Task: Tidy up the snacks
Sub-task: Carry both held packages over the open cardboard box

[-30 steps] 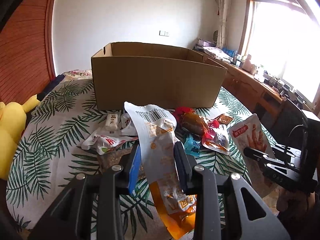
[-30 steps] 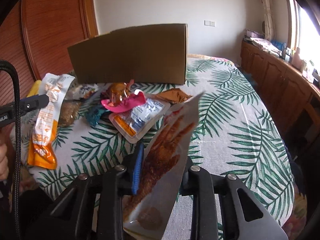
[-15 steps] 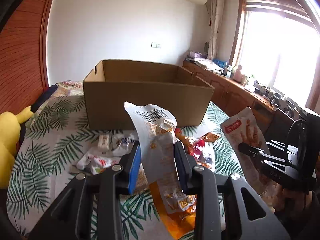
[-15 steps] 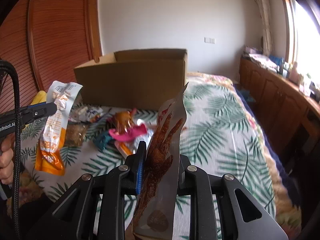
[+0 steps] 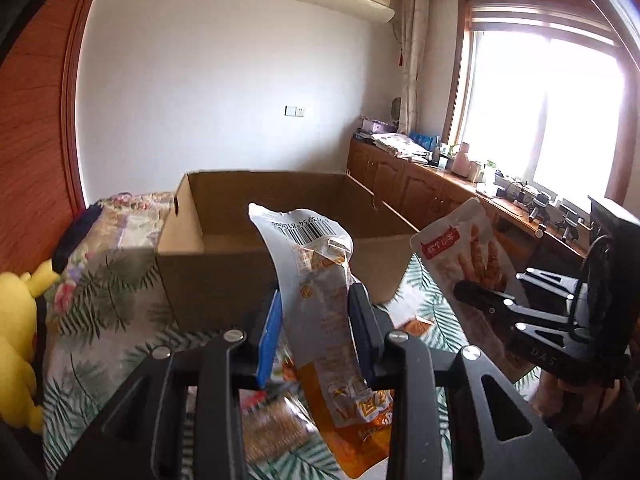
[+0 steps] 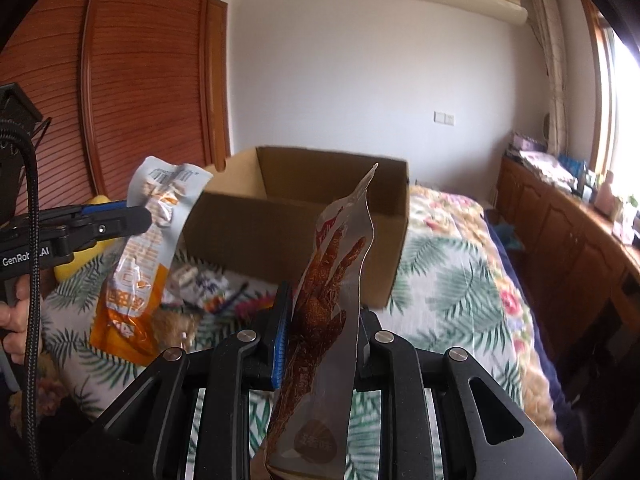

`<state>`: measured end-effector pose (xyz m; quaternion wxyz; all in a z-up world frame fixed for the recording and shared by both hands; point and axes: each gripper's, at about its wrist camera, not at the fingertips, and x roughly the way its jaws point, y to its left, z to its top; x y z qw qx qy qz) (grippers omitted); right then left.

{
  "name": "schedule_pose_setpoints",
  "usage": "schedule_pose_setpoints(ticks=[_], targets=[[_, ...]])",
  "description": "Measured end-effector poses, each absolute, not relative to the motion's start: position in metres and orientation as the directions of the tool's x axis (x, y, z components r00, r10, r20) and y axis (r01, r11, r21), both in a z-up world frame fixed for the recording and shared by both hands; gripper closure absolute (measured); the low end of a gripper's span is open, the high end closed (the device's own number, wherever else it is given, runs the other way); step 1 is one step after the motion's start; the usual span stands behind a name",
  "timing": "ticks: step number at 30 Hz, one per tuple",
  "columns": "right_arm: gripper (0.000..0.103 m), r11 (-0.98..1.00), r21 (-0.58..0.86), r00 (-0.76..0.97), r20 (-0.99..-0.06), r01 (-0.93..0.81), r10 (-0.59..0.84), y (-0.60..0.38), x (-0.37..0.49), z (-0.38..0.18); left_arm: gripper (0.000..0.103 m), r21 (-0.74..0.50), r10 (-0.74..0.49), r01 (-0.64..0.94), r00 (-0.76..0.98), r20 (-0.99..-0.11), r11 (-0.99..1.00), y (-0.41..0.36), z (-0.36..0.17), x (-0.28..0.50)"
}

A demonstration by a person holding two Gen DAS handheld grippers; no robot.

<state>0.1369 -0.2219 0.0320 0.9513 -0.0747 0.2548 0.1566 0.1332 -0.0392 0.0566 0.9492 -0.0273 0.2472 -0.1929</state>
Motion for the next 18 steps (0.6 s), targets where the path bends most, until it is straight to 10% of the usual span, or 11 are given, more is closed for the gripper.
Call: schedule_pose_setpoints(ticks=[18], targets=[[0.082, 0.908, -0.116, 0.838, -0.446, -0.403, 0.315, -0.19, 0.216, 0.067, 0.072, -0.112, -0.313, 0.294, 0.849, -0.426, 0.949, 0.0, 0.085, 0.222]])
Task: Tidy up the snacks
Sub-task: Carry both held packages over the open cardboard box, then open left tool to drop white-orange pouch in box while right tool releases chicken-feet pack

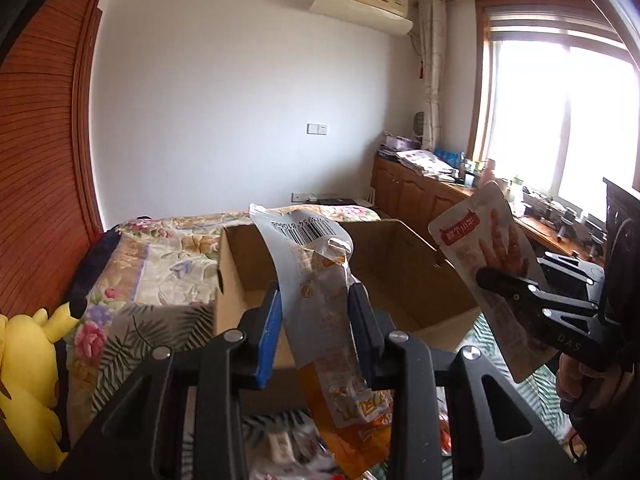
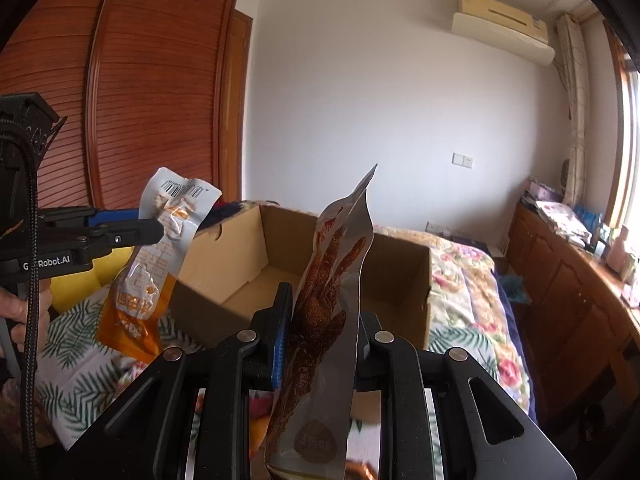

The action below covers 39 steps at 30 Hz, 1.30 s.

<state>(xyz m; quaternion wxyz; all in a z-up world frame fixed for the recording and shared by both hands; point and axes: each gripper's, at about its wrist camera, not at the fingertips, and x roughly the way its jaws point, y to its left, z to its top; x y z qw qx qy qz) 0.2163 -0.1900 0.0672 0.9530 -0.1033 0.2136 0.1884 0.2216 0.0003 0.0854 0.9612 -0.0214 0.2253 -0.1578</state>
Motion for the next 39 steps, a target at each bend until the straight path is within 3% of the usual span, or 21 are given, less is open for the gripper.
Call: schedule_pose_setpoints(ticks=[20, 23, 25, 39], targets=[[0.082, 0.921, -0.147, 0.833, -0.496, -0.36, 0.246, -0.175, 0.287, 0.051, 0.072, -0.076, -0.244, 0.237, 0.844, -0.478, 0.968, -0.007, 0.069, 0.318], [0.082, 0.926, -0.151, 0.829, -0.512, -0.347, 0.228, -0.174, 0.289, 0.047, 0.072, -0.057, -0.23, 0.233, 0.84, -0.492, 0.971, -0.012, 0.06, 0.323], [0.082, 0.93, -0.156, 0.836, -0.506, -0.333, 0.215, -0.173, 0.287, 0.047, 0.078, -0.055, -0.223, 0.226, 0.837, -0.5, 0.972, -0.014, 0.054, 0.327], [0.082, 0.928, -0.188, 0.787, -0.598, -0.32, 0.151, -0.164, 0.313, 0.024, 0.078, -0.032, -0.217, 0.242, 0.797, -0.563, 0.97, -0.022, 0.032, 0.32]])
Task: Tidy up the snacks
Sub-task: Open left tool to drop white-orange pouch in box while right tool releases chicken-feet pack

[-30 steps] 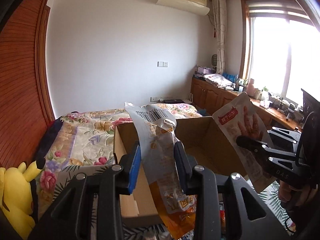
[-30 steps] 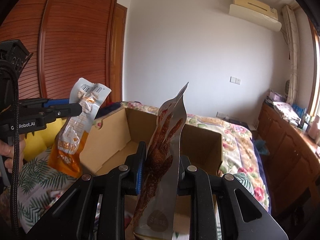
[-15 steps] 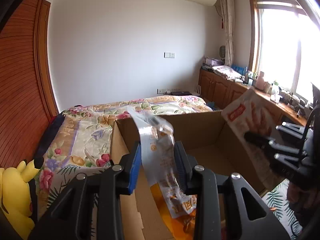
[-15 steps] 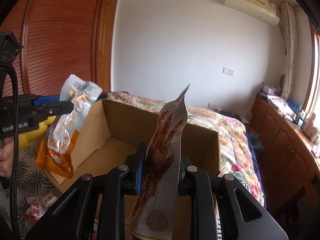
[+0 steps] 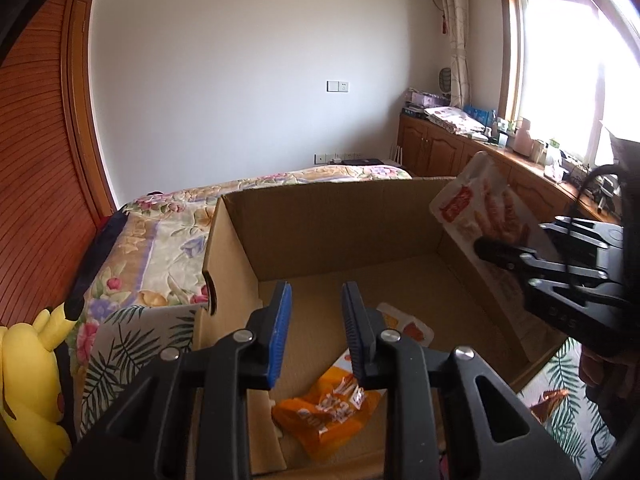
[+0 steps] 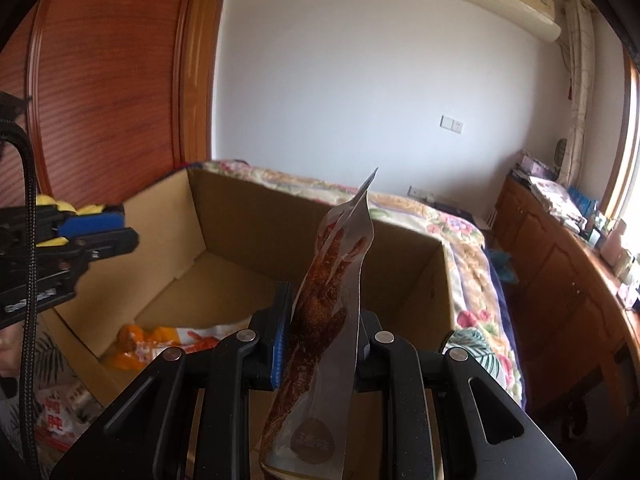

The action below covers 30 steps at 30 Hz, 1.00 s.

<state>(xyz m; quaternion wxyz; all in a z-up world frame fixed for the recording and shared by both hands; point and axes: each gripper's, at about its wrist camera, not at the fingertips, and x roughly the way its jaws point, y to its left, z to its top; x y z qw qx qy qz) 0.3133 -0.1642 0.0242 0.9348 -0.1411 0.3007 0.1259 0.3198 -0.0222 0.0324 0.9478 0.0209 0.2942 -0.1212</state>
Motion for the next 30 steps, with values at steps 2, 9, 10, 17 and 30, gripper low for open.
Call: schedule_pose_setpoints(ticks=[2, 9, 10, 17, 30], targets=[[0.082, 0.928, -0.193, 0.78, -0.609, -0.32, 0.143, -0.165, 0.315, 0.02, 0.078, -0.021, -0.216, 0.247, 0.798, -0.562, 0.969, -0.024, 0.032, 0.316], [0.075, 0.931, -0.186, 0.78, -0.609, -0.314, 0.141, -0.169, 0.32, 0.019, 0.077, -0.02, -0.23, 0.267, 0.787, -0.573, 0.964, -0.027, 0.032, 0.304], [0.073, 0.934, -0.185, 0.785, -0.604, -0.306, 0.138, -0.171, 0.321, 0.02, 0.076, -0.018, -0.229, 0.267, 0.787, -0.572, 0.963, -0.027, 0.032, 0.302], [0.07, 0.941, -0.141, 0.806, -0.565, -0.307, 0.178, -0.182, 0.303, 0.033, 0.076, -0.016, -0.232, 0.272, 0.788, -0.57, 0.962, -0.025, 0.036, 0.289], [0.064, 0.943, -0.084, 0.82, -0.523, -0.321, 0.233, -0.189, 0.231, 0.059, 0.06, -0.033, -0.248, 0.275, 0.798, -0.55, 0.961, -0.012, 0.05, 0.237]])
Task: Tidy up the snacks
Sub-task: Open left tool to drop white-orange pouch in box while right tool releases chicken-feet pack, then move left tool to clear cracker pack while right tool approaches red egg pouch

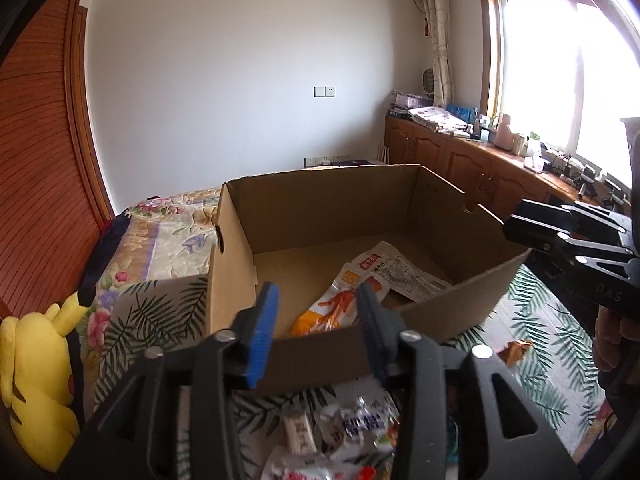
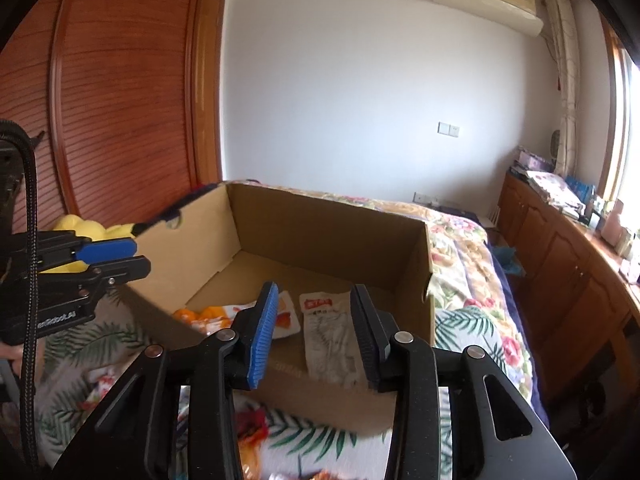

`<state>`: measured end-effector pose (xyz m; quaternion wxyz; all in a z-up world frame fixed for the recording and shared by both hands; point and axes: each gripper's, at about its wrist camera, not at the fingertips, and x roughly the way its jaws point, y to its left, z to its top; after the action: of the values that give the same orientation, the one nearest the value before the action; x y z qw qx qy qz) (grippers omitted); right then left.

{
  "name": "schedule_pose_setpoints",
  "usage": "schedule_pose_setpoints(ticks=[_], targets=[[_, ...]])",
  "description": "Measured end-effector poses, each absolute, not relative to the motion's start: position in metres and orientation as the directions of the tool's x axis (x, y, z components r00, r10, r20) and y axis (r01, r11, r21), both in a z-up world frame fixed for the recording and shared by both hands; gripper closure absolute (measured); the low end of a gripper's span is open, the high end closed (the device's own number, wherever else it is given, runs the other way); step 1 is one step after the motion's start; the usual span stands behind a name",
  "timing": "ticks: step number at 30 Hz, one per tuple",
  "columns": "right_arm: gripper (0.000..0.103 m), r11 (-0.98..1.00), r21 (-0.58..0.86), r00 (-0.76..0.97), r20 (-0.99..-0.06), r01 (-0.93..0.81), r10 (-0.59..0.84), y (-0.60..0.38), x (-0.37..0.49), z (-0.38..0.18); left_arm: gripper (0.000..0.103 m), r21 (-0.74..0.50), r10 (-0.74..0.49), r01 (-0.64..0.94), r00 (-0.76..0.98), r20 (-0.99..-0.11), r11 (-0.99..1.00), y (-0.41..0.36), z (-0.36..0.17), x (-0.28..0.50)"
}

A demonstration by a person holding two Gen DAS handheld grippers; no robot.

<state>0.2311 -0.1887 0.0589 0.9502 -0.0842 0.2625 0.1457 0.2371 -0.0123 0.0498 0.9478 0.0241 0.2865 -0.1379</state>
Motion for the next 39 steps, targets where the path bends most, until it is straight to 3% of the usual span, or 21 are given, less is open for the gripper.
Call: schedule_pose_setpoints(ticks=[10, 24, 39], targets=[[0.056, 0.945, -0.042, 0.798, -0.549, -0.324, 0.249, -0.201, 0.182, 0.042, 0.054, -0.028, -0.232, 0.267, 0.774, -0.589, 0.963, 0.001, 0.023, 0.189], [0.054, 0.94, 0.02, 0.712, -0.647, -0.341, 0.272, -0.199, 0.171, -0.025, 0.054, -0.049, -0.231, 0.27, 0.7, -0.675, 0.962, 0.004, -0.046, 0.145], [0.051, 0.926, 0.048, 0.632, -0.717, -0.375, 0.293, -0.177, 0.195, -0.056, 0.054, -0.08, -0.282, 0.31, 0.686, -0.671, 0.947, -0.016, -0.048, 0.132]])
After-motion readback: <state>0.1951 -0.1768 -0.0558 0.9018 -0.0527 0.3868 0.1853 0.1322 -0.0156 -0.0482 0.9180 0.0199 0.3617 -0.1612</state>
